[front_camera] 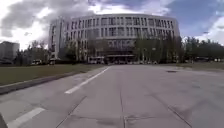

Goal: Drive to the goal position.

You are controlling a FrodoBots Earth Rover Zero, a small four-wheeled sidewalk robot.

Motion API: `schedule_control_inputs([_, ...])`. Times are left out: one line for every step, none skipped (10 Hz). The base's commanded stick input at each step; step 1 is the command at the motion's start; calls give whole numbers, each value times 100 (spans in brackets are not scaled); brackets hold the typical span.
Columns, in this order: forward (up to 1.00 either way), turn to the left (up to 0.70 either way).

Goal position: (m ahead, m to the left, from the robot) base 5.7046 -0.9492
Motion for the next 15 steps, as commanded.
schedule_control_inputs([70,-34])
schedule_control_inputs([70,-34])
schedule_control_inputs([70,-34])
schedule_control_inputs([70,-34])
schedule_control_inputs([70,-34])
schedule_control_inputs([70,-34])
schedule_control_inputs([70,-34])
schedule_control_inputs([70,-33])
schedule_control_inputs([70,-18])
schedule_control_inputs([70,1])
schedule_control_inputs([70,1])
schedule_control_inputs([70,1])
schedule_control_inputs([70,1])
schedule_control_inputs([70,1])
schedule_control_inputs([70,1])
